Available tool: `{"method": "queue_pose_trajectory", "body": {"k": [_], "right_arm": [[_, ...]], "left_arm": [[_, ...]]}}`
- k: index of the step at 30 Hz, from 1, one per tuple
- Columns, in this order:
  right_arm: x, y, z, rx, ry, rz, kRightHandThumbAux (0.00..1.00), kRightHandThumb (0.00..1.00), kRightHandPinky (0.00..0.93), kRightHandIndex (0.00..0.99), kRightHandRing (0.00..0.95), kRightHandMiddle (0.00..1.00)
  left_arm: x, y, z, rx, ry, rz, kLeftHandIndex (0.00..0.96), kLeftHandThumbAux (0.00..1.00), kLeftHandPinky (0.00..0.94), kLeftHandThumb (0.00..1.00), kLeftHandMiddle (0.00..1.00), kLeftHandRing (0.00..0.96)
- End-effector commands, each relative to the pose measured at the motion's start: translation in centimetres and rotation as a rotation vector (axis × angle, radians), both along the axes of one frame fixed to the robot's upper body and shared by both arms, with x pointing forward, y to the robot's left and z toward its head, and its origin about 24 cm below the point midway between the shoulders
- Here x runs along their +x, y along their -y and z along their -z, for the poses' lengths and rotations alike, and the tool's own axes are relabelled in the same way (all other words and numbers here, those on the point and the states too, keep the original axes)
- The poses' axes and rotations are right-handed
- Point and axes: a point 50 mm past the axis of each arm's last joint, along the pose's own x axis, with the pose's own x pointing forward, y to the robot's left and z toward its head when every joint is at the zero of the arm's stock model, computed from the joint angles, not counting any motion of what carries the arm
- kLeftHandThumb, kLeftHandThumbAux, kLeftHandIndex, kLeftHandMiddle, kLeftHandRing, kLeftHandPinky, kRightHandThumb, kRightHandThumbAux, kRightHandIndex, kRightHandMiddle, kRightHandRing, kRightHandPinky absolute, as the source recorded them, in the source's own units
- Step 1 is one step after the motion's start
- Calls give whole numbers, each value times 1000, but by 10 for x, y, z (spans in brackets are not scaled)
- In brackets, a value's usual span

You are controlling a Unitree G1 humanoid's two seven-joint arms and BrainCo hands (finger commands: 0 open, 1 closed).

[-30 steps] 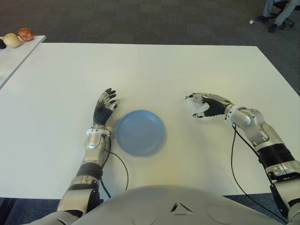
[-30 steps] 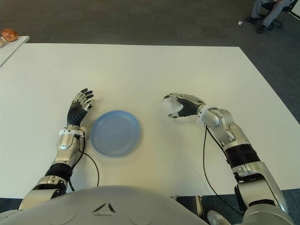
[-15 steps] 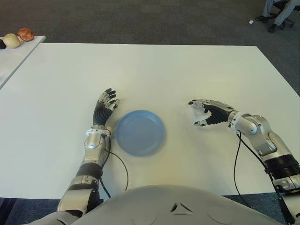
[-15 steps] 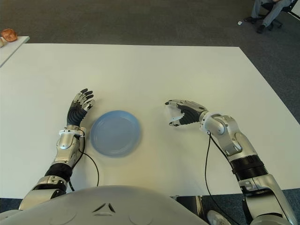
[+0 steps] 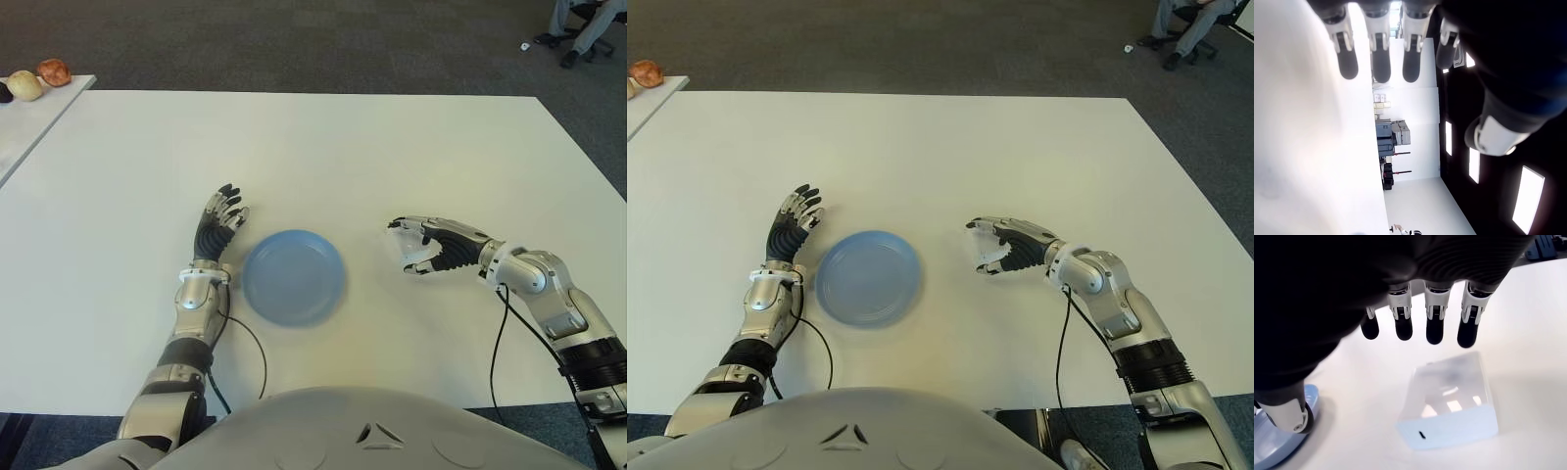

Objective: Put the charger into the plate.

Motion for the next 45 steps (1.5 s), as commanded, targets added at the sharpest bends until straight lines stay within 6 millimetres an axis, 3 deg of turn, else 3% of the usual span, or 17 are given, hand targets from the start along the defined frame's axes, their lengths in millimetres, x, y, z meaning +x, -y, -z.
{"method": "queue_pose_trajectory", "body": {"k": [1, 6, 17, 31, 45], "right_arm": [[-2, 2, 1, 35, 141, -18, 487, 0, 31, 0, 11, 0], [-1, 3, 0, 50, 301, -35, 463, 9, 5, 0, 1, 0], [4, 9, 4, 56, 445, 4, 332, 180, 0, 0, 0, 0], [10, 8, 6, 67, 455, 15, 280, 226, 0, 0, 0, 0], [23, 16, 5, -39, 384, 1, 240, 227, 0, 0, 0, 0]], "left_arm": [[-48, 0, 51, -34, -308, -22, 142, 619, 201, 0, 183, 180], [-47, 1, 51, -30, -310, -19, 143, 623, 196, 0, 183, 180], [-46, 1, 51, -21, -309, -16, 153, 638, 208, 0, 194, 189], [-45, 0, 50, -19, -310, -13, 186, 649, 210, 0, 216, 202], [-45, -1, 49, -16, -306, -19, 203, 650, 220, 0, 226, 217]]}}
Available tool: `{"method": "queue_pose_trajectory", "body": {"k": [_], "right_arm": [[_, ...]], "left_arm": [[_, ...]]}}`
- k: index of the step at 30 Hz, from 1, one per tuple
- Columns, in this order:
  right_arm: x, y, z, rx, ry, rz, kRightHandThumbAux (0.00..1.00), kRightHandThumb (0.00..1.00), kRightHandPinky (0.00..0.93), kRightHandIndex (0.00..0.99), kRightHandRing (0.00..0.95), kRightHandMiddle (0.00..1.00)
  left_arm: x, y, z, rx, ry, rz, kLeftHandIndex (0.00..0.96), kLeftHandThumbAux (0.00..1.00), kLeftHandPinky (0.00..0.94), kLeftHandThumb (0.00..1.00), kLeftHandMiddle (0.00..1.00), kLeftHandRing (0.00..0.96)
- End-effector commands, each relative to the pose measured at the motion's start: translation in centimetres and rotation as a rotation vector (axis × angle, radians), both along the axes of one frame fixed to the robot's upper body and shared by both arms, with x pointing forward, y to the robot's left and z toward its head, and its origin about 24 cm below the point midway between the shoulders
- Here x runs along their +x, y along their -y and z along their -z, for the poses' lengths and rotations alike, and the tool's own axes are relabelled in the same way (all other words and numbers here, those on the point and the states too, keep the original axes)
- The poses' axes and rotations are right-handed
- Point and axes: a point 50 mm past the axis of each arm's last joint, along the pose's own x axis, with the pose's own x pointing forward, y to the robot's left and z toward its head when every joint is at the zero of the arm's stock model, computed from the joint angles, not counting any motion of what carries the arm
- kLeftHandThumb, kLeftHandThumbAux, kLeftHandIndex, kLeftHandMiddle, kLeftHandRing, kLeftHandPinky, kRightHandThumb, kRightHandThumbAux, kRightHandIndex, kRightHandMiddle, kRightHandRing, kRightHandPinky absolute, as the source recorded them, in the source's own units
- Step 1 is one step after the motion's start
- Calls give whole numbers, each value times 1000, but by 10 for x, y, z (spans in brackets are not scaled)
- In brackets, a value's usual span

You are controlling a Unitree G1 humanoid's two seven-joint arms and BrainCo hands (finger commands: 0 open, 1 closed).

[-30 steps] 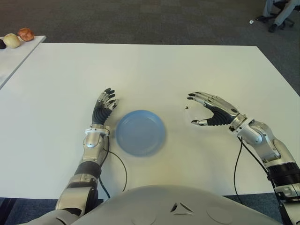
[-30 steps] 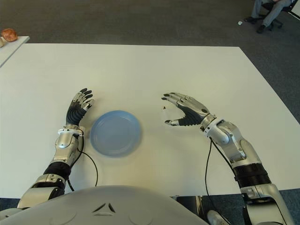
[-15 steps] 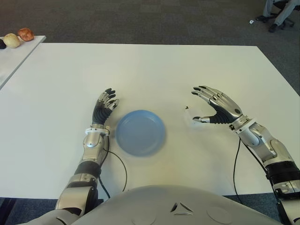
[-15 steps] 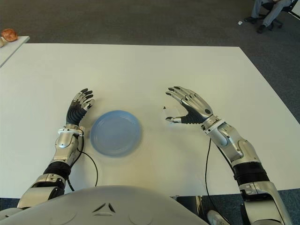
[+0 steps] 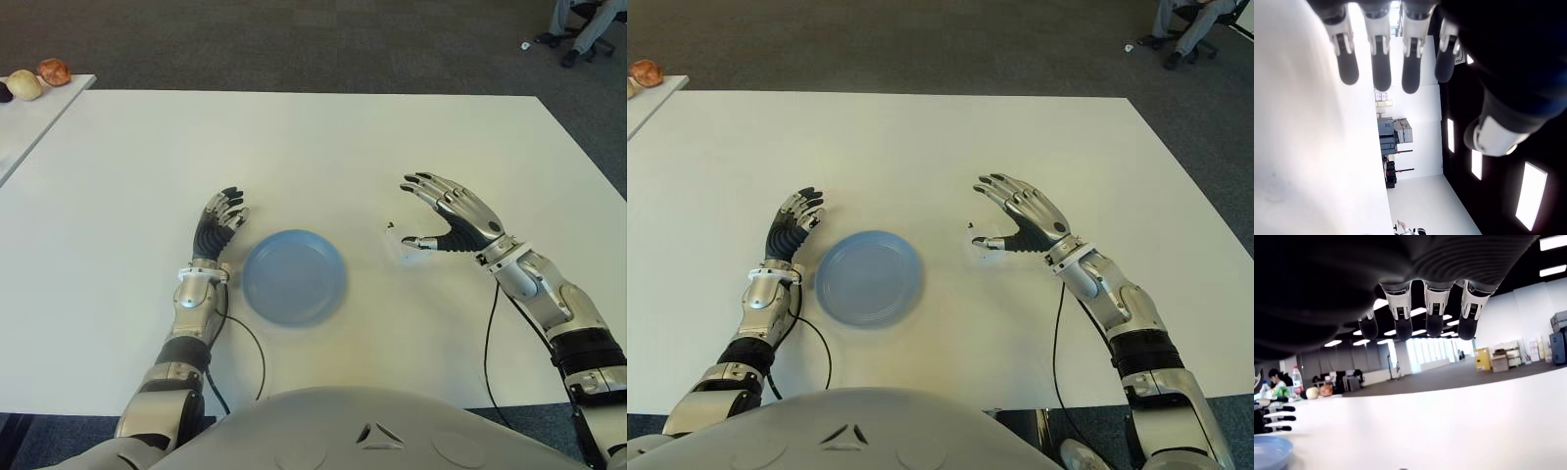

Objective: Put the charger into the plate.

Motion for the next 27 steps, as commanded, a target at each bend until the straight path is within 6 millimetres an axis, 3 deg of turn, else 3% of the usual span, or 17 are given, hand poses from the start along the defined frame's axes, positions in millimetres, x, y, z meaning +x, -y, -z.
{"method": "queue_pose_trajectory", "body": {"k": [1, 27], "right_arm": [[5, 4, 2, -65, -45, 2, 236, 228, 0, 0, 0, 0], [16, 17, 29, -261, -136, -15, 188, 250, 0, 0, 0, 0]], "left_arm": [[-46, -2, 49, -33, -302, -40, 202, 650, 221, 0, 225, 217], [-46, -5, 48, -35, -292, -36, 199, 648, 203, 0, 226, 209]]}}
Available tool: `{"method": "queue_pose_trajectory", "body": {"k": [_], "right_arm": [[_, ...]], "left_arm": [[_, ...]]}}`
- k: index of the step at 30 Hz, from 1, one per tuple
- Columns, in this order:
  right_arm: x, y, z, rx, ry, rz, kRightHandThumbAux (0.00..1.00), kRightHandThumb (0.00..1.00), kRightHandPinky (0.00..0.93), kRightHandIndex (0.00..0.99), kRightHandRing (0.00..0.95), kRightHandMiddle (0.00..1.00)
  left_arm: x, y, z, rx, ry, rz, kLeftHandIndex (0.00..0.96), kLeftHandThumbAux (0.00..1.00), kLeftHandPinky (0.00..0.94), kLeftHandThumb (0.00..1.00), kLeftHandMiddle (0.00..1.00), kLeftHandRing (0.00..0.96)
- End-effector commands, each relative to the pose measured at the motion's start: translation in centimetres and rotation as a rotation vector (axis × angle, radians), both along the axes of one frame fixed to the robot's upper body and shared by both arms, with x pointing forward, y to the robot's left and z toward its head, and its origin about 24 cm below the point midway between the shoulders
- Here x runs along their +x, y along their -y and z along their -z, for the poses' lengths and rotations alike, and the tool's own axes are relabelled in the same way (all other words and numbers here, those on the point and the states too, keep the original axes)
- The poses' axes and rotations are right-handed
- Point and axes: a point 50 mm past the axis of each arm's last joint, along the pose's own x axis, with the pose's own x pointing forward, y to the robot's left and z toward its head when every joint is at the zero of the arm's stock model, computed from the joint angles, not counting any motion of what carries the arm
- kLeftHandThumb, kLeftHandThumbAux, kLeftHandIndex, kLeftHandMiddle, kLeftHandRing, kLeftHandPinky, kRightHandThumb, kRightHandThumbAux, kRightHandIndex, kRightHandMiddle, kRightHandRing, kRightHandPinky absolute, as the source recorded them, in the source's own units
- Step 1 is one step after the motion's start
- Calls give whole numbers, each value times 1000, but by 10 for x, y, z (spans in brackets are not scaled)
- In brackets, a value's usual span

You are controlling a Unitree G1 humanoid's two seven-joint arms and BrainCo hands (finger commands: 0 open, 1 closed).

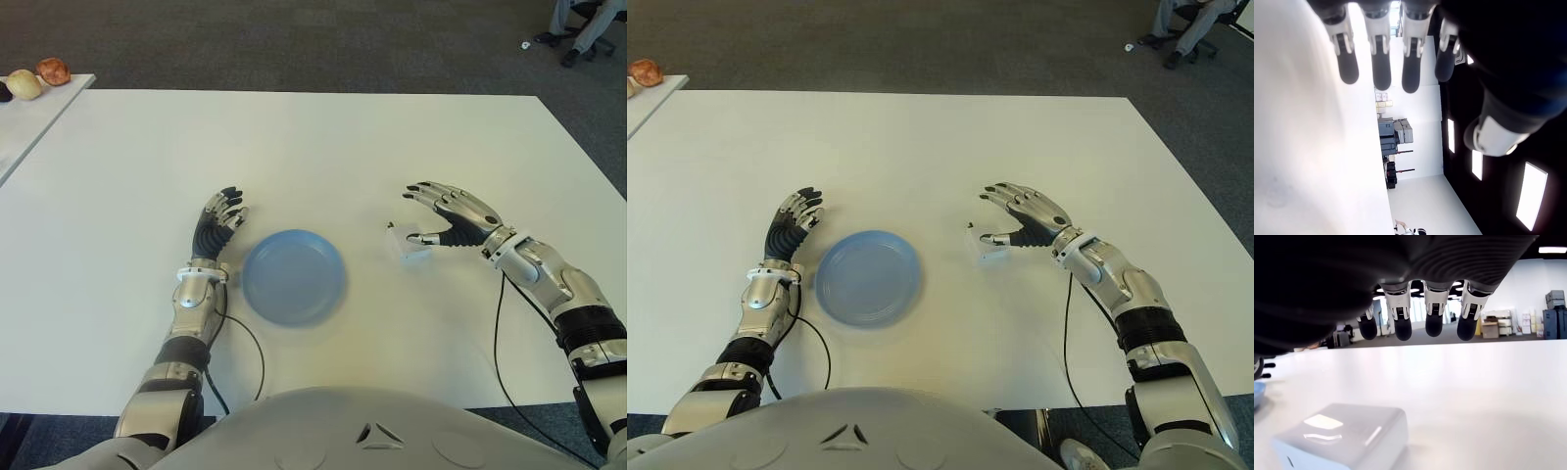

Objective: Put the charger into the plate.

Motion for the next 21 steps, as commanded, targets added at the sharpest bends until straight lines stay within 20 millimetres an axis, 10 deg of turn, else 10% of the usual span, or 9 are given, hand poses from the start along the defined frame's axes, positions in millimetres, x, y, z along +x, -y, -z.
{"method": "queue_pose_trajectory", "body": {"k": [1, 21], "right_arm": [[2, 2, 4, -62, -19, -8, 187, 253, 0, 0, 0, 0], [5, 3, 14, -144, -60, -54, 149, 250, 0, 0, 0, 0]], "left_arm": [[-46, -3, 48, -37, -293, -29, 197, 646, 203, 0, 223, 207], [-47, -6, 47, -34, -292, -32, 193, 627, 205, 0, 223, 210]]}}
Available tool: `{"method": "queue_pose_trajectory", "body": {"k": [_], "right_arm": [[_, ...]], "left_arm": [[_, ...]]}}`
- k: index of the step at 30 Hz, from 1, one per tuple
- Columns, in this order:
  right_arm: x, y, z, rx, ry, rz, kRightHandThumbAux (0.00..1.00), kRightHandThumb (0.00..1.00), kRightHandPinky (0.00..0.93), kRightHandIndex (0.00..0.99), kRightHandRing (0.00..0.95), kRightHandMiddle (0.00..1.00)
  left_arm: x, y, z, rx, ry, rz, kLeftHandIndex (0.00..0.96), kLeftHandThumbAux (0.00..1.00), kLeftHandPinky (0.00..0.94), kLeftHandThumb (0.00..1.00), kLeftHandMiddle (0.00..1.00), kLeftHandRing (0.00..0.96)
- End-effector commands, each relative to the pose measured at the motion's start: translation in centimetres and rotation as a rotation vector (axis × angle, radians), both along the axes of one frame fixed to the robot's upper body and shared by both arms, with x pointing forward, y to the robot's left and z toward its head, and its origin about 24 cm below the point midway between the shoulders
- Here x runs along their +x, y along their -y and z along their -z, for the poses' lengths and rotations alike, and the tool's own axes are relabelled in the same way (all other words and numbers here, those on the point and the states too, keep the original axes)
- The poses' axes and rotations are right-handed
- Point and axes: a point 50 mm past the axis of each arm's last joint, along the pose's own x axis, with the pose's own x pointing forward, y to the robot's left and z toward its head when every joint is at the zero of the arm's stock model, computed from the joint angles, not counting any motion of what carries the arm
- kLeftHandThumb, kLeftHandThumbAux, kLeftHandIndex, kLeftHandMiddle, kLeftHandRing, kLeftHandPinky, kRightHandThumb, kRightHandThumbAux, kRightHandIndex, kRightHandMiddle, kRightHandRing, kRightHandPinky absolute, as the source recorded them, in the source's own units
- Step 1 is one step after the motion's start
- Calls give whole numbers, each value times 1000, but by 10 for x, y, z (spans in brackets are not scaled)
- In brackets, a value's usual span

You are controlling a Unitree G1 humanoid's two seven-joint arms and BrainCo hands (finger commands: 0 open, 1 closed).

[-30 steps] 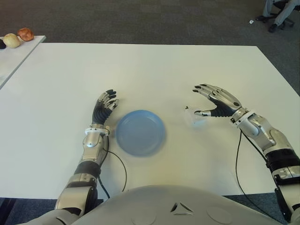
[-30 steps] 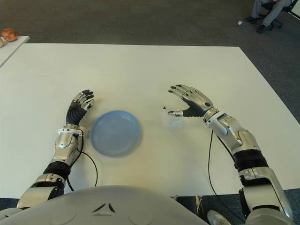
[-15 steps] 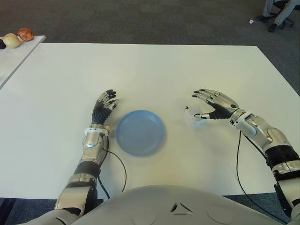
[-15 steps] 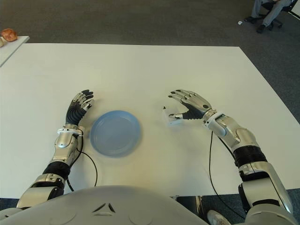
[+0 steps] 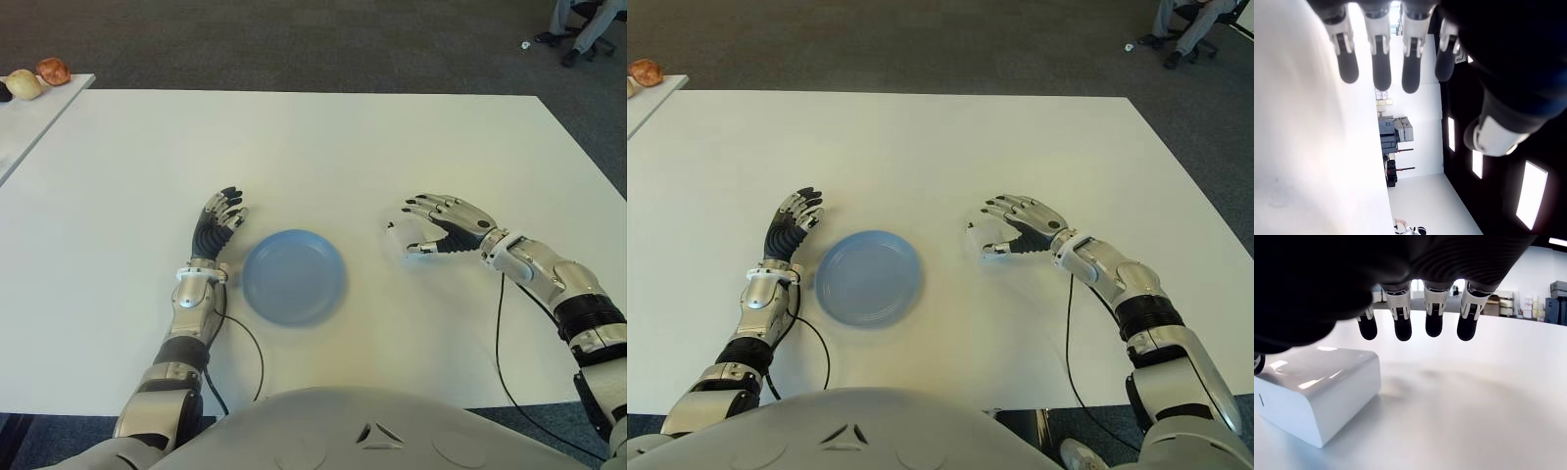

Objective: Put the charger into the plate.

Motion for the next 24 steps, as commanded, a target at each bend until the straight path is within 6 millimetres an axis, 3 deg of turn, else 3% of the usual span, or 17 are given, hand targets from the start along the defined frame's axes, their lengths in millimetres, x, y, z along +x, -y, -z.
{"method": "queue_pose_trajectory", "body": {"k": [1, 24], "right_arm": [[0, -1, 2, -22, -1, -31, 144, 252, 0, 0, 0, 0], [-2, -9, 7, -35, 1, -88, 118, 263, 0, 0, 0, 0]], "left_arm": [[-47, -3, 47, -37, -290, -39, 191, 625, 206, 0, 222, 210], [-48, -6, 46, -46, -286, -35, 191, 611, 207, 0, 217, 205]]}}
